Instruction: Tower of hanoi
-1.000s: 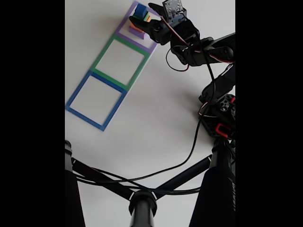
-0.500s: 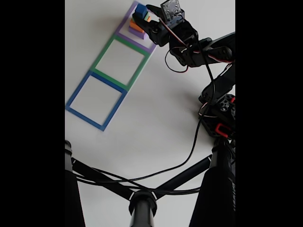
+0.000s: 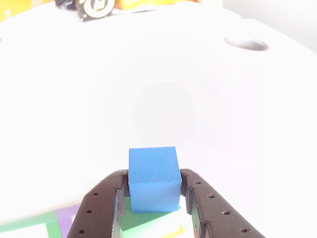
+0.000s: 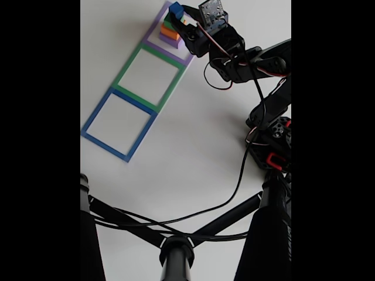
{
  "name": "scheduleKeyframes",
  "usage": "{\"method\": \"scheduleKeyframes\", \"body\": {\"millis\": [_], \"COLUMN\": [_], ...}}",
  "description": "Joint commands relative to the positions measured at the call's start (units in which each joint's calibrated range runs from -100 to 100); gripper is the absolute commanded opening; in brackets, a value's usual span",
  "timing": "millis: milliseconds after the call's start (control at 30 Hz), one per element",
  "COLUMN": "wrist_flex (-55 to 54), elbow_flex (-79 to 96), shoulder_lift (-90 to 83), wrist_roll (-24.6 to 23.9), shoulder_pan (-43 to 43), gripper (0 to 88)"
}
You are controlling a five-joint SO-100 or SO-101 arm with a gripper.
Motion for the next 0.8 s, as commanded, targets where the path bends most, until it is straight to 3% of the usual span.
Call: {"method": "scheduleKeyframes", "body": {"millis": [0,233,433,600,767], "wrist_flex": [-1.21,3.41,17.74,40.09,71.02], "elbow_flex": [-2.57,-1.75,-2.94,-9.30,-27.03], "shoulder_lift": [-1.35,-7.16,-19.35,-32.35,-41.24], "wrist_roll": [0.00,0.00,0.00,0.00,0.00], "shoulder_pan": [-0.44,-0.92,-1.11,-1.11,-1.30], "gripper": [3.7,2.8,2.8,2.5,1.4]}}
